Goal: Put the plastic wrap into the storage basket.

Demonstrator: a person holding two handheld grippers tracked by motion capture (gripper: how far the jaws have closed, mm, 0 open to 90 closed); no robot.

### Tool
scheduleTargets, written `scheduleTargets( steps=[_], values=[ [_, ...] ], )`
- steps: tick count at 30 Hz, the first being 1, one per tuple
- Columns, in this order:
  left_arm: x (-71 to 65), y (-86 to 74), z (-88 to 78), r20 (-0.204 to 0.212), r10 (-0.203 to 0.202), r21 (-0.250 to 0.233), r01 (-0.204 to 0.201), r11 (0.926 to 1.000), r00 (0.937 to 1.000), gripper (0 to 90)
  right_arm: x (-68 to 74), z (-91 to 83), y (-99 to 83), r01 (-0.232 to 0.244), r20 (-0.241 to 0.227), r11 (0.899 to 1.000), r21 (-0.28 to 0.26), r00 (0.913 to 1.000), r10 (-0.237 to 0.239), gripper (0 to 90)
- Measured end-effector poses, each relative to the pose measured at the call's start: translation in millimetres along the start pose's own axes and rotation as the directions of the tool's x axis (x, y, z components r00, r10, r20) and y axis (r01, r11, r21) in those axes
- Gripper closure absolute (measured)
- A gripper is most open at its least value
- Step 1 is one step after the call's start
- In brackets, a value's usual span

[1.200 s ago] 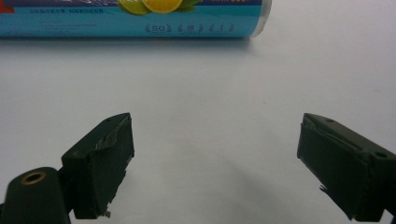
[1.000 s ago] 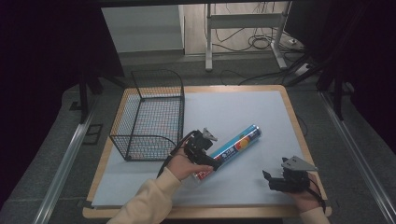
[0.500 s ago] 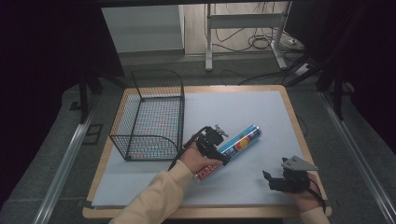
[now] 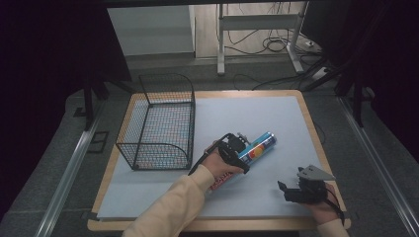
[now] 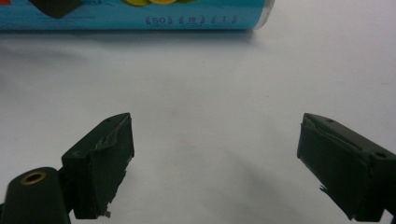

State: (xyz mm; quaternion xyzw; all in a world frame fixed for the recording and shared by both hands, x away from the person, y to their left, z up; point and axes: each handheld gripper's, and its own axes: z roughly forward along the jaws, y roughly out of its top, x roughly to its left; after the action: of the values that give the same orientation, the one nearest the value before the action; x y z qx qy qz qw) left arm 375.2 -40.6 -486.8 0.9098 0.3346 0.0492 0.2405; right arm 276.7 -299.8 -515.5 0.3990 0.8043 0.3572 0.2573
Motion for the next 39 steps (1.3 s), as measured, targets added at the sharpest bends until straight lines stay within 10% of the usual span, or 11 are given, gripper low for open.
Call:
scheduleTargets(
  steps=[19,39],
  values=[
    [5.5,3.9,14.8,0.028,-0.011,0.096,0.008,0.9953,0.9996,31.3,-1.7,1.2,-0.9,-0.005,0.007,1.000,0.013,1.0000,0.005,11.1],
    [18.3,6.1,-3.3,0.033,-0.027,0.093,0.024,0.9954,0.9991,31.7,-3.6,-0.1,-1.0,-0.007,0.017,1.000,0.009,0.9998,0.007,11.2]
  ],
)
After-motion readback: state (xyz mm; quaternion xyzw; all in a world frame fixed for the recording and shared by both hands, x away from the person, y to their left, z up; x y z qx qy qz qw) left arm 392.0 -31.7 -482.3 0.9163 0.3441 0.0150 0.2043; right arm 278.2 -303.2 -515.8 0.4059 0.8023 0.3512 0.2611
